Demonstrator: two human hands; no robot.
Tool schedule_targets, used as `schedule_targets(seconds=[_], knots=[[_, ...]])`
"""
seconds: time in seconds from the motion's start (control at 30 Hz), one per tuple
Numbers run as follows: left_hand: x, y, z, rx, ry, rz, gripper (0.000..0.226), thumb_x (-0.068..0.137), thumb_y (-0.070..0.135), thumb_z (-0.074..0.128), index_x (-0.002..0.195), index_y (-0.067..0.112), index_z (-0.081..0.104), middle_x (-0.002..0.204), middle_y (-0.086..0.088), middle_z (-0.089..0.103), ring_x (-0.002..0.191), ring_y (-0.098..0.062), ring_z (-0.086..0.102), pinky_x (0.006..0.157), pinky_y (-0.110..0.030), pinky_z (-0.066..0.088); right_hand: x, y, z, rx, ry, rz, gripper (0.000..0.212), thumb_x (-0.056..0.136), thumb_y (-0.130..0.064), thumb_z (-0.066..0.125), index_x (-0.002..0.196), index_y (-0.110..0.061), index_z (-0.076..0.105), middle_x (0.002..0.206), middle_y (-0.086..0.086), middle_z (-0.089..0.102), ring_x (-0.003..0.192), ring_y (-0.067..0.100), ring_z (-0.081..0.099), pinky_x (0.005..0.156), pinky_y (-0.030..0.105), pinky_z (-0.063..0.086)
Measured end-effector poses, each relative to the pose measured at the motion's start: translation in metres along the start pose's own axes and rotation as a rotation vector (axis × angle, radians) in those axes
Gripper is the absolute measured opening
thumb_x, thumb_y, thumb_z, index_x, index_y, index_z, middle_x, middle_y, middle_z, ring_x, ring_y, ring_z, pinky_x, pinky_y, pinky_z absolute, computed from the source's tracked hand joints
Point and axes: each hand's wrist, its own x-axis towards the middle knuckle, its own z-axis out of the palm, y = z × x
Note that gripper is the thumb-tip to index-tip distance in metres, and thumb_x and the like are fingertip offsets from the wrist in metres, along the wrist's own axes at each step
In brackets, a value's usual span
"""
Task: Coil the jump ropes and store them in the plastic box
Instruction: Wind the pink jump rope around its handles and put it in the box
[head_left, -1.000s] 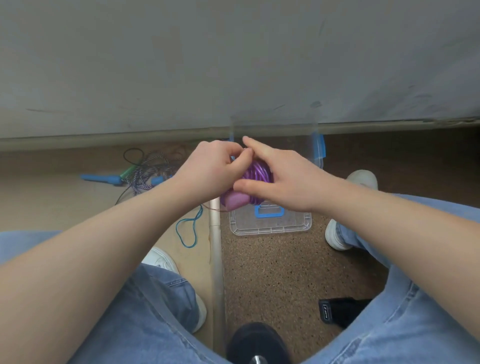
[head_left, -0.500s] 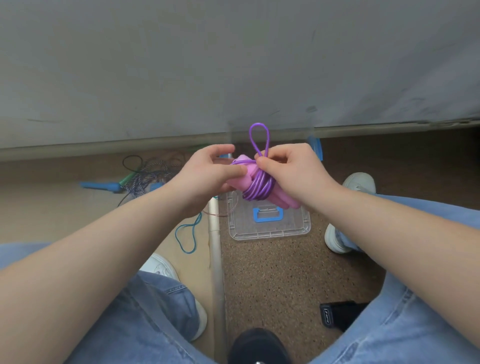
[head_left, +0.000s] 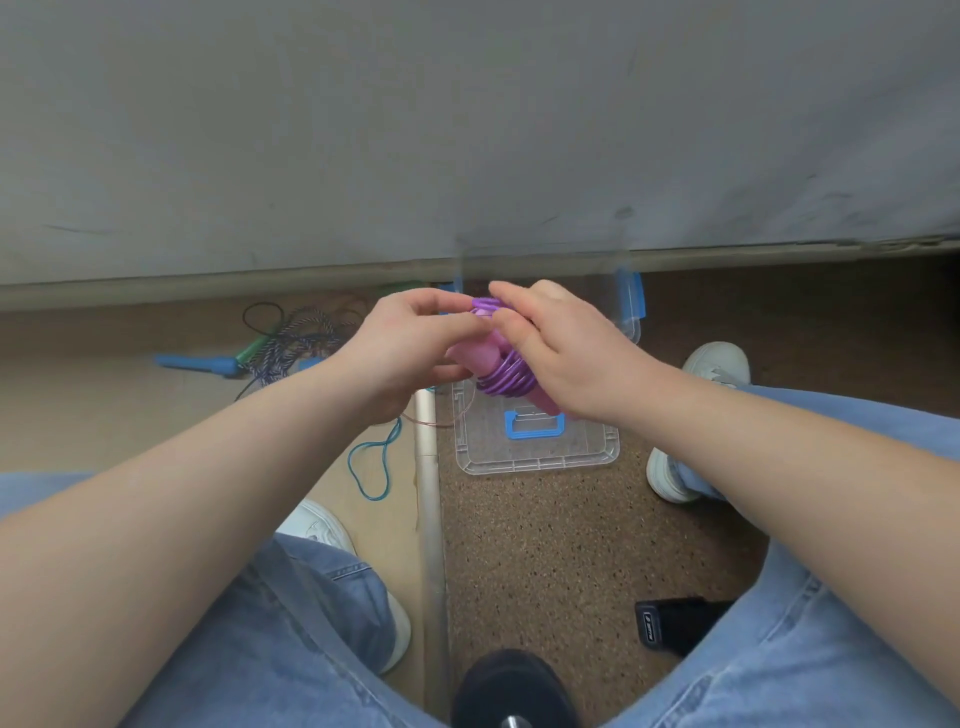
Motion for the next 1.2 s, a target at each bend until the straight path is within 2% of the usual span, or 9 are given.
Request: schedule_targets(seconds=[0.07,0.2,0.33,0.43,0.53,0.67,0.9,1.03,1.2], knots=[[0.0,-0.002,0.0,-0.01,0.001,0.013,0.031,0.084,0.013,0.078,0.113,0.007,0.069,0.099,-0.013,0.076,0.077,-0.016,0.074,0.063,-0.025,0.057,0.0,-0.002,-0.003,-0.003,0.01,0.01,0.037,0.107,-0.031,0.041,0.131,-0.015,0.064,0.105,0.009,0.064,0.103,0.021,0.059,0.092,0.032,0.041],[0.003,-0.007,0.001,0.049,0.071,0.028,0.021,0.084,0.013,0.075,0.103,0.006,0.072,0.092,-0.01,0.075,0.074,-0.015,0.071,0.066,-0.026,0.058,0.004,0.001,-0.01,0.18,0.105,0.127,0.027,0.097,-0.035,0.06,0.079,-0.027,0.078,0.072,-0.007,0.073,0.074,0.011,0.065,0.073,0.032,0.051],[0.003,-0.008,0.003,0.047,0.117,0.065,0.013,0.084,0.011,0.071,0.096,0.005,0.073,0.088,-0.011,0.075,0.074,-0.016,0.071,0.066,-0.027,0.059,0.008,0.0,-0.021,0.318,0.073,0.168,0.024,0.088,-0.039,0.072,0.067,-0.027,0.078,0.072,-0.002,0.075,0.082,0.022,0.072,0.084,0.047,0.057],[0.003,-0.009,0.003,-0.02,0.077,0.043,0.021,0.086,0.01,0.072,0.106,0.002,0.072,0.101,-0.017,0.075,0.083,-0.022,0.073,0.071,-0.031,0.061,0.008,-0.002,-0.024,0.258,0.029,0.177,0.032,0.09,-0.04,0.07,0.065,-0.02,0.075,0.069,0.003,0.074,0.069,0.015,0.064,0.079,0.043,0.057],[0.002,-0.011,0.003,-0.081,0.017,-0.007,0.028,0.087,0.009,0.072,0.114,0.002,0.07,0.106,-0.019,0.075,0.087,-0.025,0.073,0.075,-0.031,0.061,0.008,-0.006,-0.024,0.107,0.033,0.174,0.03,0.092,-0.04,0.066,0.067,-0.027,0.074,0.068,-0.003,0.073,0.068,0.011,0.065,0.069,0.033,0.053],[-0.003,-0.008,0.005,-0.16,-0.062,-0.057,0.019,0.089,0.007,0.065,0.105,0.005,0.074,0.1,-0.014,0.076,0.085,-0.022,0.071,0.081,-0.032,0.061,0.007,-0.008,-0.026,-0.019,0.05,0.144,0.025,0.095,-0.038,0.062,0.086,-0.024,0.081,0.07,-0.002,0.074,0.069,0.012,0.066,0.06,0.024,0.048],[-0.002,-0.009,0.004,-0.113,0.0,-0.027,0.015,0.09,0.006,0.069,0.104,0.002,0.069,0.09,-0.013,0.077,0.077,-0.022,0.075,0.067,-0.027,0.06,0.004,-0.003,-0.01,-0.207,-0.008,0.092,0.041,0.099,-0.04,0.054,0.075,-0.015,0.076,0.057,0.003,0.061,0.059,0.014,0.052,0.062,0.033,0.043],[-0.002,-0.014,0.006,-0.035,0.029,0.02,0.022,0.086,0.007,0.075,0.106,0.004,0.07,0.097,-0.015,0.076,0.078,-0.021,0.075,0.069,-0.027,0.059,0.001,-0.011,-0.008,-0.417,-0.091,0.036,0.044,0.103,-0.035,0.043,0.068,-0.018,0.064,0.062,0.002,0.065,0.061,0.018,0.047,0.06,0.031,0.033],[-0.001,-0.015,0.008,-0.014,0.031,0.042,0.024,0.085,0.009,0.076,0.107,0.003,0.069,0.099,-0.015,0.075,0.08,-0.022,0.074,0.075,-0.032,0.06,-0.002,-0.014,-0.008,-0.471,-0.075,-0.01,0.052,0.105,-0.032,0.034,0.071,-0.018,0.071,0.064,0.003,0.069,0.056,0.011,0.042,0.054,0.028,0.025]])
